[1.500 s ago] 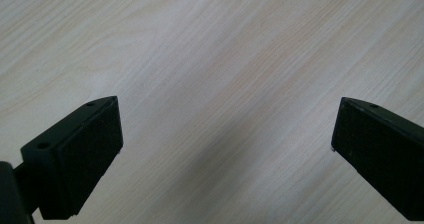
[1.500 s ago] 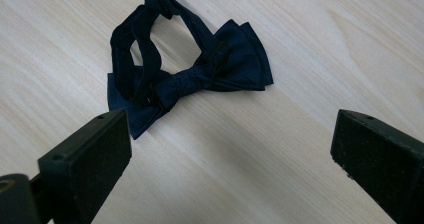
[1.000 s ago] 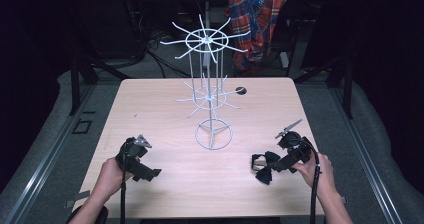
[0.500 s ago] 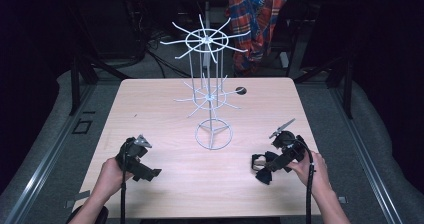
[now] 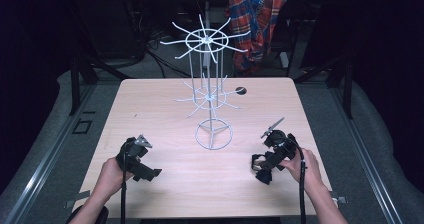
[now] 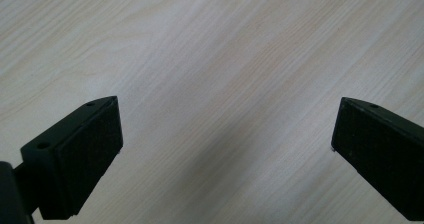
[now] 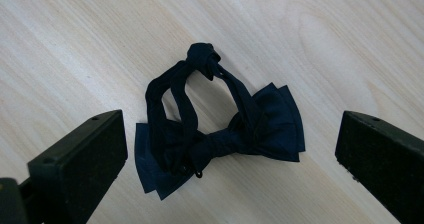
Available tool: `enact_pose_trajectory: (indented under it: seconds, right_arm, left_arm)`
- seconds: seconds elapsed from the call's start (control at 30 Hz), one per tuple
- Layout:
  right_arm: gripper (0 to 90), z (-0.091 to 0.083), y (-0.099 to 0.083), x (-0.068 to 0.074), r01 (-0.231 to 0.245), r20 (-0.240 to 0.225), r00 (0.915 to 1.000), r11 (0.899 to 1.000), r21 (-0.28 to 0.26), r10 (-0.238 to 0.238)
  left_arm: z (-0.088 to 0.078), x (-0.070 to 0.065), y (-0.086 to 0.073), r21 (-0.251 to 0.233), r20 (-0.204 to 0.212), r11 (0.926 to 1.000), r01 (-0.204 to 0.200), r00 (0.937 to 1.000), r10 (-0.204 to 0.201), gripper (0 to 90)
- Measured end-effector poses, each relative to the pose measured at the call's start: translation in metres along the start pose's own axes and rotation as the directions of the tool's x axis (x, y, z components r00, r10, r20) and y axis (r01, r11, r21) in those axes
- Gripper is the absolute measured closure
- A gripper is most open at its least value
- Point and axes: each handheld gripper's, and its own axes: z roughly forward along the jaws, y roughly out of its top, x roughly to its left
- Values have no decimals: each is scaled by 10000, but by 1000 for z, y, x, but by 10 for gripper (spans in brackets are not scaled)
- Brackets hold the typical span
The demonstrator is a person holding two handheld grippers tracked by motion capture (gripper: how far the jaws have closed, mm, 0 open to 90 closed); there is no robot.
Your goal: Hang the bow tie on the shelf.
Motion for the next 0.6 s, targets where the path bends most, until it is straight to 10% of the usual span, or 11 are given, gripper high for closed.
enact_pose_trajectory:
  seconds: [0.6]
  right_arm:
    - [0, 16, 18, -2, 335, -88, 9994, 9990, 284, -333]
  left_arm:
    - [0, 1, -1, 50, -35, 10000, 68, 10000, -68, 0]
